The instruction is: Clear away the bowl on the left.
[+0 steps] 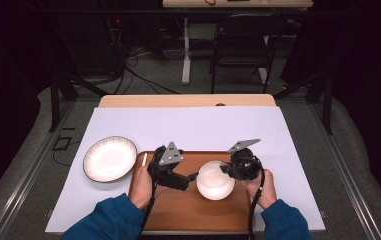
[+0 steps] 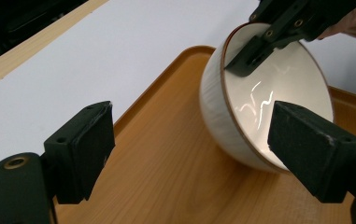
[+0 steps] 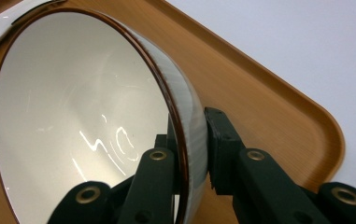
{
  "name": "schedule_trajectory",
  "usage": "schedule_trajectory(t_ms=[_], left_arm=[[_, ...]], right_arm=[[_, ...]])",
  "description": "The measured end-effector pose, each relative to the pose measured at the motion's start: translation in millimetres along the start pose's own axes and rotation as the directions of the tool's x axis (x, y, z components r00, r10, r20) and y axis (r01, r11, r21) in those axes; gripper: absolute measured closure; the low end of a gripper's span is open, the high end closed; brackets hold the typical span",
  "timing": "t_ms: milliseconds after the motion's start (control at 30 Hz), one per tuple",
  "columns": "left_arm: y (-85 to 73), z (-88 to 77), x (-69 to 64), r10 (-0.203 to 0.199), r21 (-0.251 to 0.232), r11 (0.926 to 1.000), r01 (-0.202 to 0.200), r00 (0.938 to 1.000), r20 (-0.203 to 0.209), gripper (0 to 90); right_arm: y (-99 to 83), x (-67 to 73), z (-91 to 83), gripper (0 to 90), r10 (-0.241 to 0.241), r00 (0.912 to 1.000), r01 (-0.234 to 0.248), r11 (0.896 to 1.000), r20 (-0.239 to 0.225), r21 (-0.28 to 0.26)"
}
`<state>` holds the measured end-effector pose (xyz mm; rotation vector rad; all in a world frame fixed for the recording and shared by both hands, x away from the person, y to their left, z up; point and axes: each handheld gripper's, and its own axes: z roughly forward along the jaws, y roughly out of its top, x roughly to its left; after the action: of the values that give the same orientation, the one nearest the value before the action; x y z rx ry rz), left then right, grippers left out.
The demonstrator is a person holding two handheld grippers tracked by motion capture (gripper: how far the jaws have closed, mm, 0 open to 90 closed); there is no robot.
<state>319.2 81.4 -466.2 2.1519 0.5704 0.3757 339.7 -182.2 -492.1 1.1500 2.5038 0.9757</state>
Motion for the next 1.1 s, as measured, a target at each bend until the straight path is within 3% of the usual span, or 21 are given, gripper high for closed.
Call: schedule_trajectory(t_ms=[400,700,800,1100], left_arm=[[-20.0,-9.0,7.3,-0.023,0.068,0.9974,0.024,0.9996,-0.019,0.7],[-36.3,-14.8,6.9,0.004,0.097,0.9953,0.0,0.999,-0.045,0.1],[-40.0,-17.6,8.4,-0.003,0.121,0.9926,0.011,0.9977,-0.068,0.1],[-53.3,-27.0,11.2,-0.029,0.135,0.9901,0.038,0.9972,-0.068,0.1]], right_arm=[[-3.3,-13.9,-11.6,81.4,0.036,0.999,-0.035,0.999,0.026,-0.016],[-3.7,-20.8,-16.1,81.4,0.053,0.9976,-0.053,0.999,0.044,-0.011],[-4.0,-24.0,-18.4,81.4,0.066,0.9966,-0.065,0.998,0.05,-0.016],[-5.7,-34.0,-21.8,81.4,0.09,0.9929,-0.089,0.996,0.078,-0.008]])
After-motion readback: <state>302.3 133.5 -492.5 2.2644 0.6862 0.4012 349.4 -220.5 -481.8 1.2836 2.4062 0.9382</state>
